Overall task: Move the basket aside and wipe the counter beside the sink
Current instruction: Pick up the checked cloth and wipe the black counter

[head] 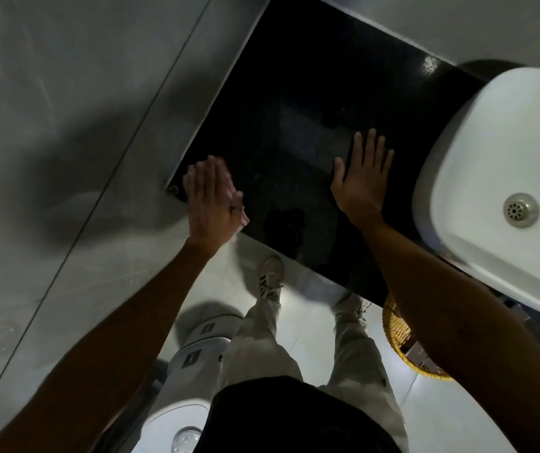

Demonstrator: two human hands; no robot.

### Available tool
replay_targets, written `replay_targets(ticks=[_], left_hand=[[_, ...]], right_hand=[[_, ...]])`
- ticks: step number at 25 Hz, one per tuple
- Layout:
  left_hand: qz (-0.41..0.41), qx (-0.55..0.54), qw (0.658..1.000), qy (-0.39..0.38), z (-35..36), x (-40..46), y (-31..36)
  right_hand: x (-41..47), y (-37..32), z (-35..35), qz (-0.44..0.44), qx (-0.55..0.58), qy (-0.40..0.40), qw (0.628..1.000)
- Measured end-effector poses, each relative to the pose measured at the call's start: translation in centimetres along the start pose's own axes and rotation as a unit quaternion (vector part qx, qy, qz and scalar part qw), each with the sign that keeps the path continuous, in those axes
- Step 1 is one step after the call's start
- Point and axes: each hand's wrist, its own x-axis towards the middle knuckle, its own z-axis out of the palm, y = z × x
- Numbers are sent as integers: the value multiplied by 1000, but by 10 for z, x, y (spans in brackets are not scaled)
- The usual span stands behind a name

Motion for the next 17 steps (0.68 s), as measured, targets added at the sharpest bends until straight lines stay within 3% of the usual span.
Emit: replay_targets(ticks=[2,5,8,11,13,15,17], left_hand=[[122,-4,992,-35,-1,-5,26],[324,29,943,-67,8,-37,70],[431,54,898,-72,9,-53,83],[477,41,875,-67,-7,-53,88],[518,-4,847,-120,-12,-59,103],[506,-132,815,-251,-19,-73,114],[408,-378,753,-351,-39,-74,115]], right_hand=[[1,0,0,-3,3,-5,1000],[3,1,-9,4,32,-51,998],[-1,3,-24,7,96,-106,990],[-24,4,-36,-1,197,-132,971],[-46,7,-45,-11,270,-142,952],[-67,13,-54,-13,332,-153,931],[-81,17,-64,11,418,-177,891]])
